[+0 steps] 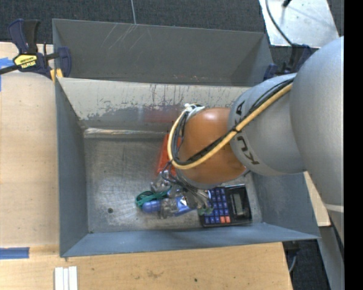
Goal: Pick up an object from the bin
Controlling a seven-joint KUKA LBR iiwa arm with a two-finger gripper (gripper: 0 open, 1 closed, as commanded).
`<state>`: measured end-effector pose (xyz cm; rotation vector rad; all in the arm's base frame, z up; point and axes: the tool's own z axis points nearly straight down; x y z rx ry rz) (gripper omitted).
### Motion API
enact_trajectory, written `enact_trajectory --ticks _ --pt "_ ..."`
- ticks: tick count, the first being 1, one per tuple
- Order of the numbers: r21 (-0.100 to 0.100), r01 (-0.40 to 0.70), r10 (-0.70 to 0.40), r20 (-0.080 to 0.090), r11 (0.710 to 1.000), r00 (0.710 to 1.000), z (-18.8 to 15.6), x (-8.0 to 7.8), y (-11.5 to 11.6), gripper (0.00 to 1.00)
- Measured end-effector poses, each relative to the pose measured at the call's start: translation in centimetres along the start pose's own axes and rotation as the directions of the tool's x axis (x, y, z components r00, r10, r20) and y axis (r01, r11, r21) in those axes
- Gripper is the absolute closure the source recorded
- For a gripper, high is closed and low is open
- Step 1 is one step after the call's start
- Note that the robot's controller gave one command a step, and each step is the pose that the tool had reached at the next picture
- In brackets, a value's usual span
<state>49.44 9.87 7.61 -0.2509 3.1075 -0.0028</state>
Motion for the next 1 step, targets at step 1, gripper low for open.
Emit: enact_trajectory --ticks 1 --pt "-0.002 -0.066 0.066 -0.018 0.998 0.998 -15.35 -2.46 -2.51 1.0"
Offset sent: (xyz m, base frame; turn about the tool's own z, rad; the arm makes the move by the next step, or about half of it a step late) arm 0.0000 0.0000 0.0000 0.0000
